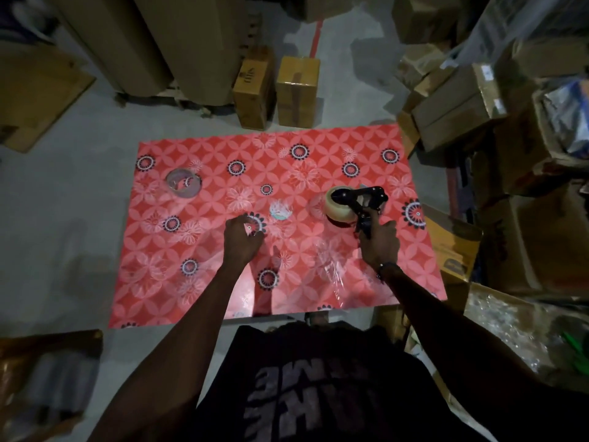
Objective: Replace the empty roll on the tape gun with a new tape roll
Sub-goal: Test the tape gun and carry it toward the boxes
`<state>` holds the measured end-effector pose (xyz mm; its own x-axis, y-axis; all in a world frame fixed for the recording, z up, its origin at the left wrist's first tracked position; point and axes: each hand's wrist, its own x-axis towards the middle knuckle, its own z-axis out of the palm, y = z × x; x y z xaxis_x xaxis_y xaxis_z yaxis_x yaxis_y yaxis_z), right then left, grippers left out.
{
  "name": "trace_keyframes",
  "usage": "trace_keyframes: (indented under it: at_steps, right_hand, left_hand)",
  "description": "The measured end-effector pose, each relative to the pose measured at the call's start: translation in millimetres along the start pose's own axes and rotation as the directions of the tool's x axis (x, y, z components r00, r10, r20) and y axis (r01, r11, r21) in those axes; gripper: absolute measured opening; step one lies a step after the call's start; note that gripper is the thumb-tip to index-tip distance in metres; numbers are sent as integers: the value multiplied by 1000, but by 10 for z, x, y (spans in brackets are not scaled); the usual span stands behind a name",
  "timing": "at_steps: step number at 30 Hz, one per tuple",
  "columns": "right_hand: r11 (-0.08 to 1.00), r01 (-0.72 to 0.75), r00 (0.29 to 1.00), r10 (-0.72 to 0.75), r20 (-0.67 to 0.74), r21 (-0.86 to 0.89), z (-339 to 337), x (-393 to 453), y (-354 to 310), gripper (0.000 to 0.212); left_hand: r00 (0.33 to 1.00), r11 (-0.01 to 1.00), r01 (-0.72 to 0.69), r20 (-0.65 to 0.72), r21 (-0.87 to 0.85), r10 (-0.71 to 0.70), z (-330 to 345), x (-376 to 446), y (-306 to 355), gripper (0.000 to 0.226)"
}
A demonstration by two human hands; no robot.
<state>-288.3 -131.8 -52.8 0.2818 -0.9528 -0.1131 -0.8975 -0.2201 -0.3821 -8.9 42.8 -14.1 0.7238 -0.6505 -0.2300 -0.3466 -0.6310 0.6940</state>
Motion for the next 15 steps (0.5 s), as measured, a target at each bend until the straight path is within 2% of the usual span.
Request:
trace_keyframes:
  at_steps: [11, 15]
  right_hand:
    - [988, -46, 999, 44, 15, 147, 196, 176, -66, 53]
    - [975, -37, 999, 27, 46, 219, 323, 149, -49, 63]
  left_hand:
    - [999, 988, -28, 47, 152, 21, 88, 276, 72, 38]
    - [994, 982, -61, 98, 178, 44, 1, 420, 29, 38]
